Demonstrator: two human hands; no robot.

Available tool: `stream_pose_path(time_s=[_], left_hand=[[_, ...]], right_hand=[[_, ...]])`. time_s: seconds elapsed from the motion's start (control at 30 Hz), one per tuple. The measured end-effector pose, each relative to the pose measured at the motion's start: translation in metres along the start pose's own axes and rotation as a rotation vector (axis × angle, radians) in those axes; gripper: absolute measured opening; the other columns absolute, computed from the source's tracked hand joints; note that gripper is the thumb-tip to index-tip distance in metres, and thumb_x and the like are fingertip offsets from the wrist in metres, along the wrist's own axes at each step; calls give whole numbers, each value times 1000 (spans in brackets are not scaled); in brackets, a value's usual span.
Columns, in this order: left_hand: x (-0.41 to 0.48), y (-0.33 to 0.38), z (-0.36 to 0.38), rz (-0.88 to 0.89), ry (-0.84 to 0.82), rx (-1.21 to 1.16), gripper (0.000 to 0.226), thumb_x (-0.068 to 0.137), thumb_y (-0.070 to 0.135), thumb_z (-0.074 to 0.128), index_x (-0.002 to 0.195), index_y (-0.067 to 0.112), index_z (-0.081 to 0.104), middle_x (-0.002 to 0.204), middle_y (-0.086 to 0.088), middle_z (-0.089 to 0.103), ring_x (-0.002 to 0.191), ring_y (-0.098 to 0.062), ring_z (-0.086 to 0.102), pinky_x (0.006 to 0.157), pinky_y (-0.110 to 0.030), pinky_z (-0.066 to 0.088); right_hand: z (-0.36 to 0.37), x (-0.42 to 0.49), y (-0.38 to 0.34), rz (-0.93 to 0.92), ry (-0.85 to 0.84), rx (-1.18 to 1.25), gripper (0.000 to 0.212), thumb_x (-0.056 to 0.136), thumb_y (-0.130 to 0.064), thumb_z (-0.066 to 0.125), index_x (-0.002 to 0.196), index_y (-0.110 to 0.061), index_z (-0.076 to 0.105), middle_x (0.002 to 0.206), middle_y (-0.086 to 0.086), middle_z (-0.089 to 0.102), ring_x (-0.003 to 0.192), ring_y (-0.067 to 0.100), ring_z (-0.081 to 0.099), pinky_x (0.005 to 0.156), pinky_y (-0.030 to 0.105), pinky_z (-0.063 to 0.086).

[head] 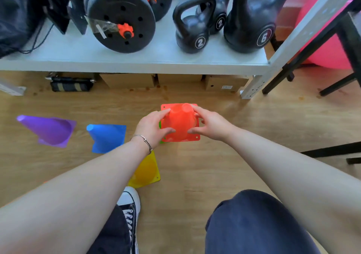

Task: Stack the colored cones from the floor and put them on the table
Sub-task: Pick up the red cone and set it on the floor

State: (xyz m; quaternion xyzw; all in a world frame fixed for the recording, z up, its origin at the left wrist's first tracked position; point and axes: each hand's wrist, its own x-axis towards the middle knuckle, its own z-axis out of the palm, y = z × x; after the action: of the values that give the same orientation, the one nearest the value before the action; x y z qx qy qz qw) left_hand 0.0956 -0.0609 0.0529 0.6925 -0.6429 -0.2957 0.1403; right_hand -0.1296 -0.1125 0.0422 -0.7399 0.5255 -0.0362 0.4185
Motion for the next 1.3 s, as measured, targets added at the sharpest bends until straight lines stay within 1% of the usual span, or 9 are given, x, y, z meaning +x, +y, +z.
stream_pose_path(time_s=[0.1,0.2,0.3,0.4,0.5,0.67,0.9,1.1,1.3], left_hand=[[3,-13,-18,-12,60,-59,73,75,34,86,141,23,56,123,-5,68,117,-21,65,105,-40,52],[8,-23,-25,-38,51,-99,74,75,29,87,142,21,56,125,-5,67,116,-19,66,106,-35,51],[18,-32,-21,-60,40,-127,74,76,28,87,142,22,56,128,-3,67,116,-17,66,106,-35,51],[33,-42,-10,-84,33,-150,74,75,30,87,142,25,56,129,-1,67,116,-17,66,107,-37,52],[46,-52,3,-120,28,-159,72,75,29,86,141,27,57,129,0,68,116,-16,66,105,-33,52],[57,-70,24,-182,4,-192,75,74,25,87,142,23,56,132,-2,67,116,-18,67,104,-30,52],[63,-83,50,-250,-4,-227,71,76,25,86,141,19,57,134,-5,66,118,-20,66,108,-34,49],[65,-98,67,-303,-52,-256,69,75,22,87,139,18,59,129,-6,71,114,-20,69,107,-36,51],[64,-107,74,-340,-75,-292,67,78,16,85,139,15,58,128,-6,71,115,-20,69,107,-29,49]], right_hand=[[-5,17,-24,-45,6,-19,96,71,-50,80,152,-37,30,140,-2,58,129,15,53,106,37,46],[-3,31,-36,-77,2,-44,93,75,-40,83,153,-28,34,144,2,50,130,18,51,108,37,43],[1,46,-37,-60,-14,-88,92,75,-41,82,153,-26,34,144,3,46,130,19,50,108,35,42],[6,62,-30,-17,-21,-96,93,74,-43,82,153,-27,35,143,3,49,129,19,52,108,36,43],[16,74,-22,19,-22,-70,95,71,-45,82,152,-30,35,143,1,53,127,17,54,107,39,46],[36,88,-11,67,-35,-17,96,71,-42,83,153,-32,33,142,-1,56,128,14,54,106,38,47],[63,103,3,105,-59,-30,93,80,-24,78,157,-25,24,145,6,53,130,22,53,100,29,44],[79,109,16,123,-103,-57,93,80,-23,79,156,-20,25,144,8,53,130,23,52,100,26,41],[92,113,23,130,-122,-86,92,81,-23,79,156,-20,25,144,13,53,130,28,51,102,28,39]])
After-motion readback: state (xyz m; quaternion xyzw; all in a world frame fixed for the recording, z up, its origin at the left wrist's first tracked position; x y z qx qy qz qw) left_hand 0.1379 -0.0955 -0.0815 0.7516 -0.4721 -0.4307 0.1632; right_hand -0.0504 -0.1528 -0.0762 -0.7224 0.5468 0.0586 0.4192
